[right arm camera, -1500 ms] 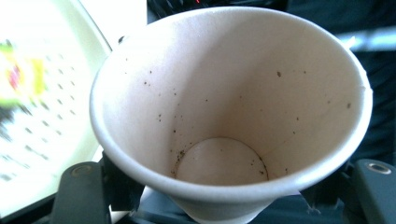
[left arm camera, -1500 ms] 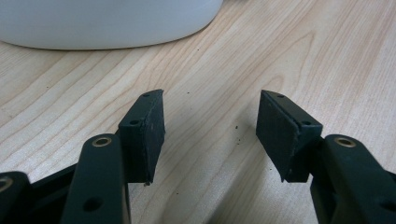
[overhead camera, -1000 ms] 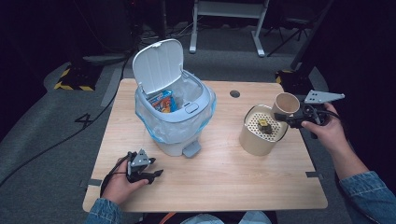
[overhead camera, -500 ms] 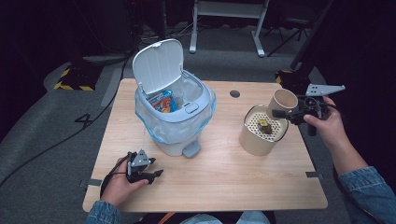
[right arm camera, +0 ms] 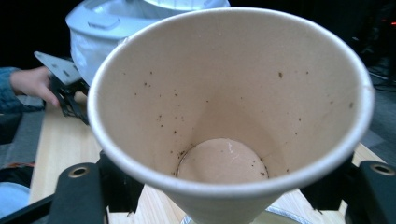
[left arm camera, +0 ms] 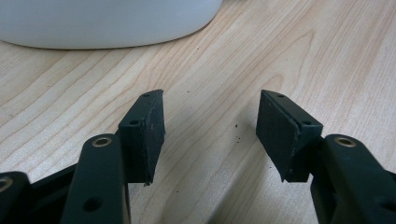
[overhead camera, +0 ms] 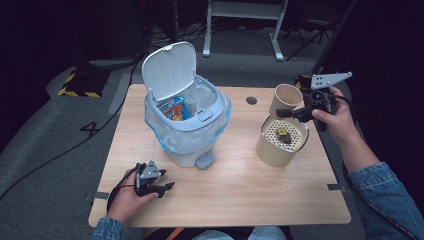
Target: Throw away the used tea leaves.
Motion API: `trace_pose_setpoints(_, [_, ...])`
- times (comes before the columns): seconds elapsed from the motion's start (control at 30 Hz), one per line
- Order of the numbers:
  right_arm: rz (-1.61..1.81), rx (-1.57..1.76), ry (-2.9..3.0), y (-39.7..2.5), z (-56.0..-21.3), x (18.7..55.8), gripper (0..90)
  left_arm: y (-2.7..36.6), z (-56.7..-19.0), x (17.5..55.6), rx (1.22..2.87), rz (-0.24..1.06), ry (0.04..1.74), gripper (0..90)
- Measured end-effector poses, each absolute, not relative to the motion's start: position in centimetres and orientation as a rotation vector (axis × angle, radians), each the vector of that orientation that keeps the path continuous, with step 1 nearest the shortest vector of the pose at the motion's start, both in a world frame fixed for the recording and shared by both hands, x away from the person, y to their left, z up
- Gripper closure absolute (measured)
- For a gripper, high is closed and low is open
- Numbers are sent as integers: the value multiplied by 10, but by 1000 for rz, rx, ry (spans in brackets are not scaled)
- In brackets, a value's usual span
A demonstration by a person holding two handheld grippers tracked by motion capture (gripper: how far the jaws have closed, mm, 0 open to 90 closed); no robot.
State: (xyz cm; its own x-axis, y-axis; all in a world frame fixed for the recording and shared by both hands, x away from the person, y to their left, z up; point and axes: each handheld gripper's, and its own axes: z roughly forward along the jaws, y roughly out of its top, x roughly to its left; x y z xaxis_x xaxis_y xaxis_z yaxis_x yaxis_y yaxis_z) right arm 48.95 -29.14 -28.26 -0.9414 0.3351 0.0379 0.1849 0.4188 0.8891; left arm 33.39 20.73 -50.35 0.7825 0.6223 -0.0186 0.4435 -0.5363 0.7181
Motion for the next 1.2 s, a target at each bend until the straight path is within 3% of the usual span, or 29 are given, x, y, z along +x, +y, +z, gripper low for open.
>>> trace_pose_setpoints(0.57, [1585,385,2528,-212,-250,505,290,207,-504,334,2225,304,785,424])
trace_pose_setpoints(1.2, [1629,311,2523,-110,-238,505,286,206,-503,338,2229,297,774,420])
